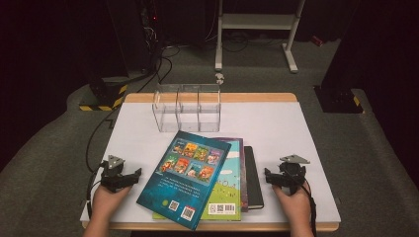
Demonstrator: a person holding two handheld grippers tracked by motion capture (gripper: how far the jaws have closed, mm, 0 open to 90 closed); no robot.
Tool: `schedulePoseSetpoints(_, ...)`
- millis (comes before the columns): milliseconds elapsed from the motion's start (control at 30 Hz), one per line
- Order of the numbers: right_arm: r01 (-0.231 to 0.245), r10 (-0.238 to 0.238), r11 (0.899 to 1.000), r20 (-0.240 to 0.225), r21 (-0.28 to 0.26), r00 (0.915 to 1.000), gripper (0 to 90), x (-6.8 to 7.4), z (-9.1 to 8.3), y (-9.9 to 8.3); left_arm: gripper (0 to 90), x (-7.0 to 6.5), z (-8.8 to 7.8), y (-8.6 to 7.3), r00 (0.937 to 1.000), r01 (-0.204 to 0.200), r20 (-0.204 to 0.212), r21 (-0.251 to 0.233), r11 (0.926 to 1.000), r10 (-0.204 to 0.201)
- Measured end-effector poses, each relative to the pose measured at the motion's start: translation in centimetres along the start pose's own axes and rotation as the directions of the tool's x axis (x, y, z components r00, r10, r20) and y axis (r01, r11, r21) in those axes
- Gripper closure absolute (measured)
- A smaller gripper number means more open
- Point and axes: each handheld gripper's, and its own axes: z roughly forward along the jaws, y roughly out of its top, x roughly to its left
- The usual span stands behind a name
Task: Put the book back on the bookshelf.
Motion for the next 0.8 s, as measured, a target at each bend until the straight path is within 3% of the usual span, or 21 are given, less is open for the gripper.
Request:
schedulePoseSetpoints(533, 0.001, -0.001, 1.0, 0.002, 0.001, 1.0, 9.2, 0.02, 0.0, 0.01, 23.7, -0.17, -0.14, -0.15, 0.9997, -0.024, -0.001, -0.009, 0.9997, 0.024)
schedulePoseSetpoints(800, 0.001, -0.001, 1.0, 0.003, 0.001, 1.0, 9.2, 0.03, -0.01, 0.01, 24.8, -0.15, -0.14, -0.13, 0.9999, -0.013, 0.005, -0.007, 0.9999, 0.013)
